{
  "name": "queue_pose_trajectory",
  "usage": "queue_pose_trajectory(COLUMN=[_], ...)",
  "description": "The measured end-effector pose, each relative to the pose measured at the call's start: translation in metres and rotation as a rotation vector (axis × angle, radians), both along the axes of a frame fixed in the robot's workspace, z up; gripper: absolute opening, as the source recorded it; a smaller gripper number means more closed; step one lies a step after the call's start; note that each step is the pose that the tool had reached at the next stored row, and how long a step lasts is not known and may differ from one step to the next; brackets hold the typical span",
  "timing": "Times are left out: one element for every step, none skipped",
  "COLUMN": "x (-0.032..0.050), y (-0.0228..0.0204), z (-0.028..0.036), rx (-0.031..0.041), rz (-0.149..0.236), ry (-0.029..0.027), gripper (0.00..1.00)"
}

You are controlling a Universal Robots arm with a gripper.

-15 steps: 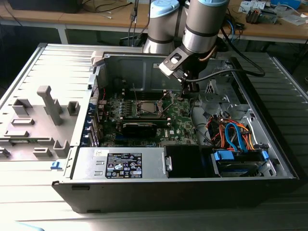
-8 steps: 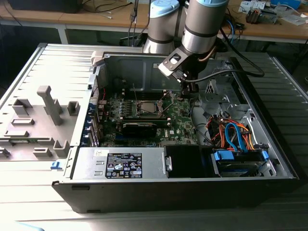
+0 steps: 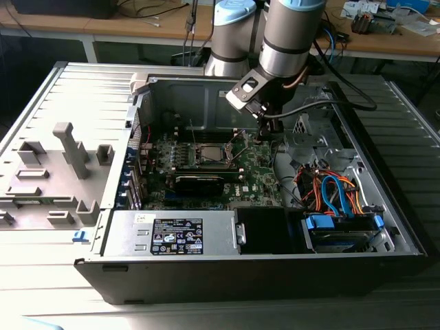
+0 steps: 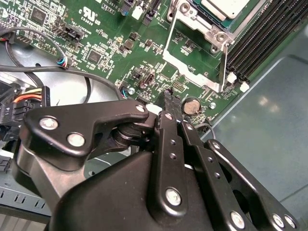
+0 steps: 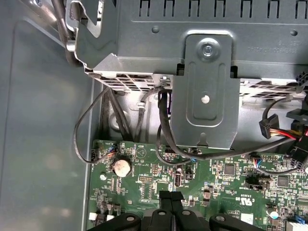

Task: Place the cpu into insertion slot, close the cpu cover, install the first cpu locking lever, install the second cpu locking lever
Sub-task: 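Close the cpu cover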

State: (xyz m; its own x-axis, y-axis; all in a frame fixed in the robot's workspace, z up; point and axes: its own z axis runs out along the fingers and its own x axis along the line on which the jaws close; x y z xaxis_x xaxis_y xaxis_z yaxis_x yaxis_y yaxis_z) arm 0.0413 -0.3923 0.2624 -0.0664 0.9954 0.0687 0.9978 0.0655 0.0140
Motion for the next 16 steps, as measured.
queue_pose_trajectory(x=[-0.0005, -0.0011, -0.0019, -0.0025, -0.0032, -0.0039, -0.0059, -0.0074, -0.0096, -0.0111, -0.0127, -0.0142, -0.0158, -0.0182, -0.0205, -0.0230], y=[0.0000, 0.0000, 0.0000, 0.0000, 0.0000, 0.0000, 0.0000, 0.0000, 0.0000, 0.0000, 0.0000, 0.0000, 0.0000, 0.0000, 0.0000, 0.0000], z=[-0.0003, -0.0005, -0.0006, -0.0007, -0.0008, -0.0009, -0.0010, -0.0011, -0.0010, -0.0010, -0.0011, -0.0010, -0.0010, -0.0011, -0.0013, -0.0014], rx=[-0.0001, -0.0001, -0.0001, -0.0001, 0.0000, -0.0001, 0.0001, 0.0002, 0.0000, 0.0000, 0.0001, 0.0000, -0.0001, 0.0000, 0.0001, -0.0001], rz=[0.000, 0.000, 0.000, 0.000, 0.000, 0.000, 0.000, 0.000, 0.000, 0.000, 0.000, 0.000, 0.000, 0.000, 0.000, 0.000], ry=[0.0000, 0.0000, 0.0000, 0.0000, -0.0001, 0.0000, -0.0001, -0.0001, 0.0000, 0.0000, 0.0000, 0.0000, 0.0000, 0.0000, 0.0000, 0.0000], gripper=[0.11, 0.11, 0.11, 0.11, 0.11, 0.11, 0.11, 0.11, 0.11, 0.11, 0.11, 0.11, 0.11, 0.11, 0.11, 0.11])
